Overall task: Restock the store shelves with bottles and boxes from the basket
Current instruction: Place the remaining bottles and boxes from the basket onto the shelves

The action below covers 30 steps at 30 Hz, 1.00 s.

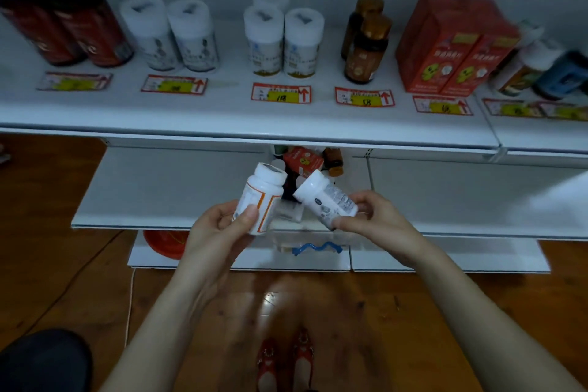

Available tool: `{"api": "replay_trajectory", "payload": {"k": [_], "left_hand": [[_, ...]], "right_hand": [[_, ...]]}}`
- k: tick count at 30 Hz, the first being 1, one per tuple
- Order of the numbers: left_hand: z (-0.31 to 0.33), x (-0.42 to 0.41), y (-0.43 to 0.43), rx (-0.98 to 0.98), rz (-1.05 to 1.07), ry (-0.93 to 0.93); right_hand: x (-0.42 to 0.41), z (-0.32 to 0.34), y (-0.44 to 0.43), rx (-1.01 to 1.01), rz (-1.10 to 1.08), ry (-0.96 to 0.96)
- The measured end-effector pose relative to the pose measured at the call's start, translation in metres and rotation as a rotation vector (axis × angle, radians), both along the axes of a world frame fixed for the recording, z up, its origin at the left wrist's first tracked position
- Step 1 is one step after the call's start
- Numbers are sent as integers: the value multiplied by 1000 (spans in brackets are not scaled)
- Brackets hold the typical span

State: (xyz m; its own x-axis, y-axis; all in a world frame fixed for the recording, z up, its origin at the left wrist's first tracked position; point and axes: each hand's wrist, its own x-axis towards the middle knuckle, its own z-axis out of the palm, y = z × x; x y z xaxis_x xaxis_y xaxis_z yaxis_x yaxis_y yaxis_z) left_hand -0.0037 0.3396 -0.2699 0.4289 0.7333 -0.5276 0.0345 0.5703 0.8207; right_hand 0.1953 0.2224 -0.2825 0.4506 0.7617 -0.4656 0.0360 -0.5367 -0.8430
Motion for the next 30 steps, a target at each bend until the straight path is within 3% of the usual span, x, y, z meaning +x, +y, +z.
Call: {"api": "replay_trajectory", "payload": {"k": [6,10,15,18,24,30], "left_hand": [[42,-6,-10,-186,28,-286],[57,-11,-11,-227,-6,-396],[70,-22,-10,-202,-48,-382],[79,-27,-11,-170,-17,-379],[91,-33,-15,-70,-27,-405],[96,-35,-19,-27,-52,-456]], "right_hand": [[-24,41,-15,231,-91,262],[-38,63,-16,350,-68,272],[-47,86,-16,371,-49,42],[-49,98,-14,405,-63,-2],[-54,115,-11,444,-62,32],[-58,121,-9,499,-52,183]]}}
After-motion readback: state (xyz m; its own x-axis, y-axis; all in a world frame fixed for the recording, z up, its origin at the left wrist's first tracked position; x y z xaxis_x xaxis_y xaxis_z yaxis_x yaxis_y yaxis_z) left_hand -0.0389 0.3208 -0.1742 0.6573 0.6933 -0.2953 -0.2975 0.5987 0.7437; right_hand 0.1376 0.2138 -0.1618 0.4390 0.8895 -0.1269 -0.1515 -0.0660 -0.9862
